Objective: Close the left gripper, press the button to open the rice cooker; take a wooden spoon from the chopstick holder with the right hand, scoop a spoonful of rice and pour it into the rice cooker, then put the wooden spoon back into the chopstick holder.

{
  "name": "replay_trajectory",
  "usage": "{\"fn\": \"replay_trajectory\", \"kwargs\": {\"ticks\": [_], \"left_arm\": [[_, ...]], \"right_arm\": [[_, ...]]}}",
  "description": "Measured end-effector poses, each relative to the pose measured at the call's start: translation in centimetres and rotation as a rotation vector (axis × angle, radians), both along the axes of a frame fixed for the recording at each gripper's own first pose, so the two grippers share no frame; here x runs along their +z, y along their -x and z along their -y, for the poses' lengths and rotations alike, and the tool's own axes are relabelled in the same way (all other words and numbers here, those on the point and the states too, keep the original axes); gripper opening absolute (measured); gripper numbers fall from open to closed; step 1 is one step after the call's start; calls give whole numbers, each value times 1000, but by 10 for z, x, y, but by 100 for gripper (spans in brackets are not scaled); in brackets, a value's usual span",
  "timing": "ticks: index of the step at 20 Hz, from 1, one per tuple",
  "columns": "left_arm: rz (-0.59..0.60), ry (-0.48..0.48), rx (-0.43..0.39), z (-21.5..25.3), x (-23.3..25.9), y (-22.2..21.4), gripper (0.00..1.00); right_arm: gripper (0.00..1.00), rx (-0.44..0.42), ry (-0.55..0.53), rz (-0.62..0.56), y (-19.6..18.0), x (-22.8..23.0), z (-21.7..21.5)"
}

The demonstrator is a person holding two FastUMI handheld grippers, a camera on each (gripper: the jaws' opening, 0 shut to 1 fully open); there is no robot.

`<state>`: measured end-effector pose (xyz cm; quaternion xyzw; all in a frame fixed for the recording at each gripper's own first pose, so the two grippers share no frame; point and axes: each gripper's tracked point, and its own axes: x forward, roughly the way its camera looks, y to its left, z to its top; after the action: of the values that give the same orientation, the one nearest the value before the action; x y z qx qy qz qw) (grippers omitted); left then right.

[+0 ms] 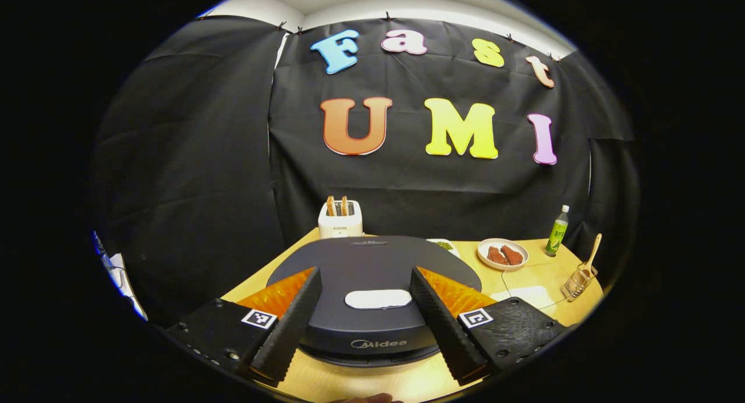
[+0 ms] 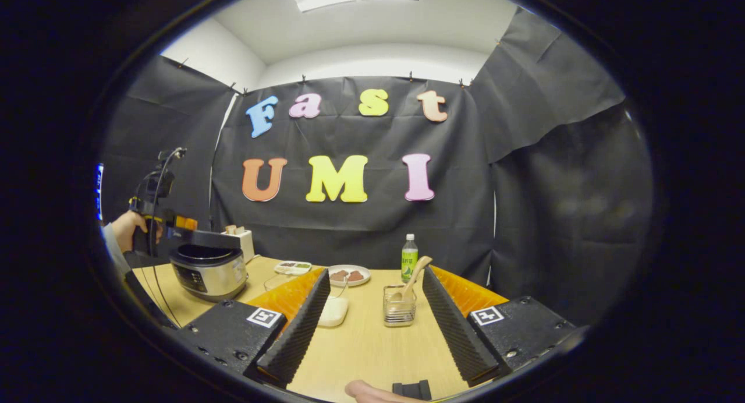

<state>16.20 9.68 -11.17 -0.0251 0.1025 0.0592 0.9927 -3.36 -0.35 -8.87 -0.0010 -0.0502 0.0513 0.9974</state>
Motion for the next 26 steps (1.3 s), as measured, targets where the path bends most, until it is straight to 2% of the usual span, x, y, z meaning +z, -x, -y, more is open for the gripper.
{"fn": "replay_trajectory", "kwargs": {"ticks": [3,8,11,14,20,24,26], "left_arm": [[-50,6,23,2,-29,6,99],[35,-23,79,5,-33,12,100],[97,18,89,5,-32,13,100],[120,-33,105,9,-29,18,99],[130,86,74,24,-17,39,96],[130,59,46,36,4,70,95],[144,14,45,39,15,85,94]], "right_arm": [[99,-4,-5,15,8,5,3],[100,4,-10,-6,7,-1,2],[100,-10,-19,-18,3,-2,8],[99,-18,-29,-29,2,2,9],[100,-22,-37,-32,2,9,6],[100,-36,-17,-18,5,15,5],[100,-42,-14,-25,6,15,3]]}}
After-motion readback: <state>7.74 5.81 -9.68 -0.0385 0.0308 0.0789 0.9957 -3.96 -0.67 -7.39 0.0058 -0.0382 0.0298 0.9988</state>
